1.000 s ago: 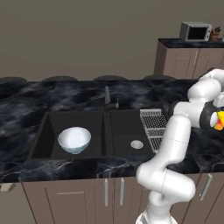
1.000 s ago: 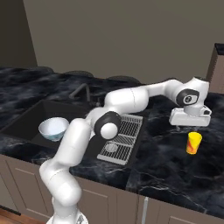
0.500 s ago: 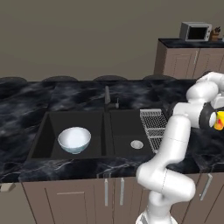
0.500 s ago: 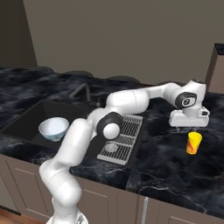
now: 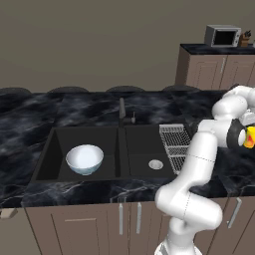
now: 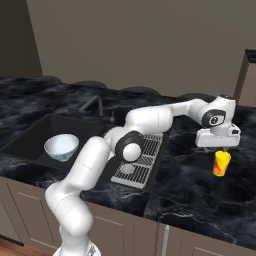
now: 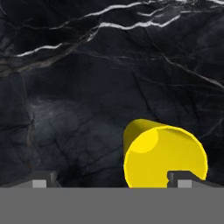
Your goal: Place the bowl in the left basin and the cup in the right basin of the sink.
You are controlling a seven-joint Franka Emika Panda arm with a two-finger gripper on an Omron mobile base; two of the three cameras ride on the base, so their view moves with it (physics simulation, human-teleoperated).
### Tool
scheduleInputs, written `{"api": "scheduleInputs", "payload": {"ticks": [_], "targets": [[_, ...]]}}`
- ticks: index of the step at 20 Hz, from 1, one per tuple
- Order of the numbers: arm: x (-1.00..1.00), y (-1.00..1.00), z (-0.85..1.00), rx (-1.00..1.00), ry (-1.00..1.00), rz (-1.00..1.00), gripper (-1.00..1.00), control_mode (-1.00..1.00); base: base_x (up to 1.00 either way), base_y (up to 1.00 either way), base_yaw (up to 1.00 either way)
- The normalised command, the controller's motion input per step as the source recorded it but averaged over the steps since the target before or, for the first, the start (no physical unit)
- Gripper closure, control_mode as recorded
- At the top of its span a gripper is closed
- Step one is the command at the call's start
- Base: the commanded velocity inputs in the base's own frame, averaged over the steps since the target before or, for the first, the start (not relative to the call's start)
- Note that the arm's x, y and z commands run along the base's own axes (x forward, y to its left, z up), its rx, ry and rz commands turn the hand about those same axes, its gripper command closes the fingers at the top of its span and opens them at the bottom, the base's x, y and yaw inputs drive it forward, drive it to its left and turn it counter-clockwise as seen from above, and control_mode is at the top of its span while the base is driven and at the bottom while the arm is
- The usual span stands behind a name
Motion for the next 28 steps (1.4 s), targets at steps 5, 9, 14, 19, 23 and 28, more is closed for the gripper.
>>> {"api": "scheduleInputs", "payload": {"ticks": [5,9,14,19,23,28], "targets": [[0.08,-0.12,-0.07,0.0,-0.01,0.0,-1.0,-1.0,0.0,0.0,0.0],[0.09,-0.12,-0.08,0.0,-0.03,0.0,-1.0,-1.0,0.0,0.0,0.0],[0.06,-0.05,-0.08,0.0,-0.04,0.0,-1.0,-1.0,0.0,0.0,0.0],[0.03,0.0,-0.13,0.0,-0.06,0.0,-1.0,-1.0,0.0,0.0,0.0],[-0.02,0.0,-0.05,0.0,-0.04,-0.01,-1.0,-1.0,0.0,0.0,0.0],[-0.1,0.0,0.0,0.0,-0.03,-0.08,-1.0,-1.0,0.0,0.0,0.0]]}}
